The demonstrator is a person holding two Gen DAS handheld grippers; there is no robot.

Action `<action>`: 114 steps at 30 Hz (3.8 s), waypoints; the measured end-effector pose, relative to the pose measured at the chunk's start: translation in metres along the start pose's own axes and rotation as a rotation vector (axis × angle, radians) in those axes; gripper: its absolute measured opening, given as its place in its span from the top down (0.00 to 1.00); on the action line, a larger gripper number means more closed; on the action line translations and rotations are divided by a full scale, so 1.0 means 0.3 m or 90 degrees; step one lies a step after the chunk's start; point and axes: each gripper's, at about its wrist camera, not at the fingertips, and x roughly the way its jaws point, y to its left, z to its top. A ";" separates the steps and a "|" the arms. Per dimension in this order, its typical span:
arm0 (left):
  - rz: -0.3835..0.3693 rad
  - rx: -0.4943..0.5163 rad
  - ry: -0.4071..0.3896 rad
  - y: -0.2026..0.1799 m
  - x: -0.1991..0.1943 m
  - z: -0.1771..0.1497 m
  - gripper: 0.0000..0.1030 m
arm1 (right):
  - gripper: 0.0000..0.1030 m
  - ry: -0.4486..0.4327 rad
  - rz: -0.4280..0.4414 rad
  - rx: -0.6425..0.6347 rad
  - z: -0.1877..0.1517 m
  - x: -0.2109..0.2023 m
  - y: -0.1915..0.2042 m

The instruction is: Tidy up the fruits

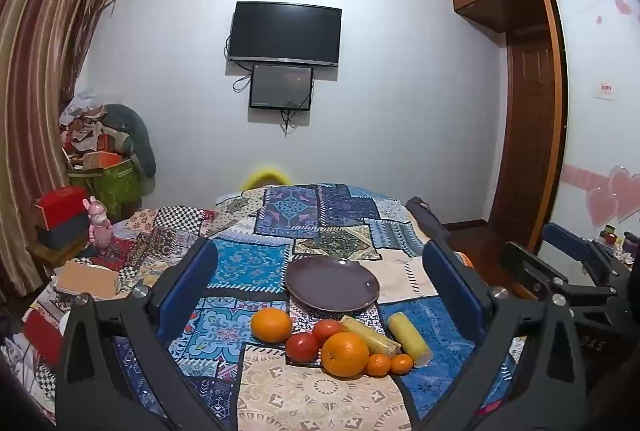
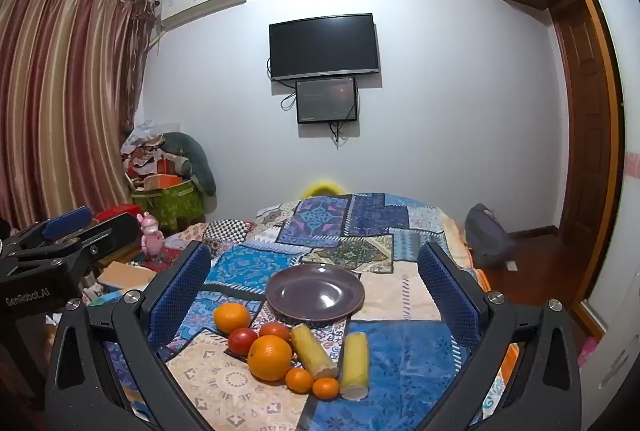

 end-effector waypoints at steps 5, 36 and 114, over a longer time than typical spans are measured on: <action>-0.005 -0.017 0.008 0.004 0.003 0.000 0.00 | 0.00 -0.002 -0.005 -0.008 -0.001 0.007 0.002; 0.001 0.016 0.008 -0.027 0.009 -0.015 0.00 | 0.00 -0.001 -0.007 0.000 0.005 -0.013 0.007; -0.004 0.020 0.128 0.023 0.218 -0.125 0.29 | 0.15 0.104 0.017 -0.025 -0.118 0.151 -0.007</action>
